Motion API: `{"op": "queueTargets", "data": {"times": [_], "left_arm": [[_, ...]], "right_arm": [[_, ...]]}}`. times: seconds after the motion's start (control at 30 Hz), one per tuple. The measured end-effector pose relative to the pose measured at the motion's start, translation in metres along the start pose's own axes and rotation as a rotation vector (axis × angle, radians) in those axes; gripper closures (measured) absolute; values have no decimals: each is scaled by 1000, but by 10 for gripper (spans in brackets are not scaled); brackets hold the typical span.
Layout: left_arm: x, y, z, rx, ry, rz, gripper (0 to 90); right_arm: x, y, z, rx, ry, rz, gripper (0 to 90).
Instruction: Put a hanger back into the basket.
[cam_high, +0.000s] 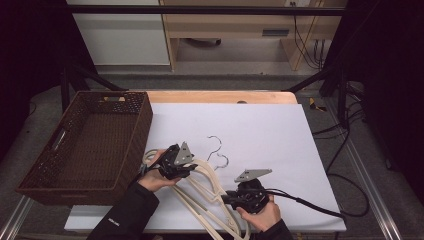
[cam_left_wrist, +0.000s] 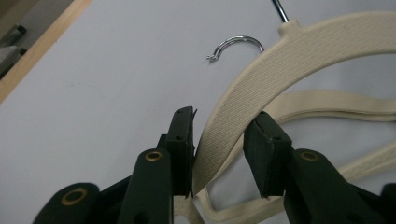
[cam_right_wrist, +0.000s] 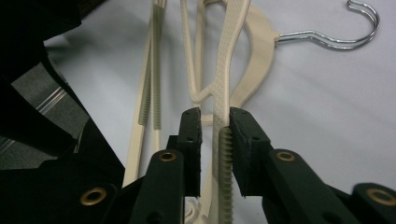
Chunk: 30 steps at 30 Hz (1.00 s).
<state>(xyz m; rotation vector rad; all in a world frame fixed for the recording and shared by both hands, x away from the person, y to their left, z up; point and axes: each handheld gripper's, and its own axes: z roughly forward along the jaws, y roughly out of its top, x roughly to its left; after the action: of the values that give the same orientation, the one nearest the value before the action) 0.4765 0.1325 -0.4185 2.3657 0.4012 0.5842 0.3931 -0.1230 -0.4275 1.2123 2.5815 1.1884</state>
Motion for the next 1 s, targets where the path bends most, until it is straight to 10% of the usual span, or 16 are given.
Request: {"op": "queueTargets", "data": {"times": [0.6, 1.0], "left_arm": [[-31, 10, -43, -44, 69, 159, 758], [-39, 18, -44, -49, -8, 153, 780]], "right_arm": [[-6, 11, -25, -123, -10, -106, 481], [-7, 37, -16, -153, 21, -221, 635]]}}
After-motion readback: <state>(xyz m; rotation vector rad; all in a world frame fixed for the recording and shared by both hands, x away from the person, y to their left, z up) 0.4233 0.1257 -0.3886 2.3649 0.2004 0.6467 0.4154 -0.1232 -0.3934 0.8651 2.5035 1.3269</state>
